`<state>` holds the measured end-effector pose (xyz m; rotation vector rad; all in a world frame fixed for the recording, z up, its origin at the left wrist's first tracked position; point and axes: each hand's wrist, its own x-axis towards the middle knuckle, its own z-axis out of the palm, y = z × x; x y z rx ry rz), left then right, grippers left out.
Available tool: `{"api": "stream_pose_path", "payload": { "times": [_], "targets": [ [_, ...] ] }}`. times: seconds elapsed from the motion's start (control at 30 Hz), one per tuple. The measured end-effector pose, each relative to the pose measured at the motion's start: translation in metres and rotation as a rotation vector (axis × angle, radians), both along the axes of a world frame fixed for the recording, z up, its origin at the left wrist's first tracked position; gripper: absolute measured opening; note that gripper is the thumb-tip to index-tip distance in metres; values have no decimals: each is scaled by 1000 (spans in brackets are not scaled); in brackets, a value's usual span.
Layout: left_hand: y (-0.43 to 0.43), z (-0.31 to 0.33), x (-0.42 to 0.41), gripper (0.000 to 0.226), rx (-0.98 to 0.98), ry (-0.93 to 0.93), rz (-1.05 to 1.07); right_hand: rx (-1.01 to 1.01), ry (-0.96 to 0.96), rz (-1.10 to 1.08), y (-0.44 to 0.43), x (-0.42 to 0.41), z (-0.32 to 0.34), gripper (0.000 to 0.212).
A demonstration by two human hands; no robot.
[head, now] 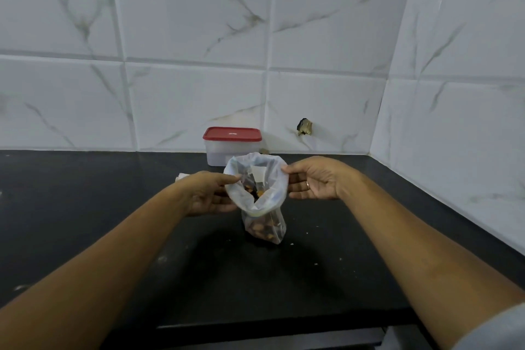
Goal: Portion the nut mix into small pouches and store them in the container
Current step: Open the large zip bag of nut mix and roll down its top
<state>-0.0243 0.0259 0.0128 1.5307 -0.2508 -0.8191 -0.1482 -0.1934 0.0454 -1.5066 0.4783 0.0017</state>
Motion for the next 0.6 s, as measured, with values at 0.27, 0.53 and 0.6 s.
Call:
{"api": "stream_pose_path", "payload": {
  "times": [0.27,0.53,0.6],
  "targets": [
    [-5,-1,-4,17,-477,435,249,396,-120,-282,3,2,-9,15],
    [-9,-4,-10,22,-590,534,276,642,-177,-434,1,-1,-26,29],
    [-9,-5,-10,26,-491,422,218,534,-150,-397,0,0,-31,30]
  ]
}}
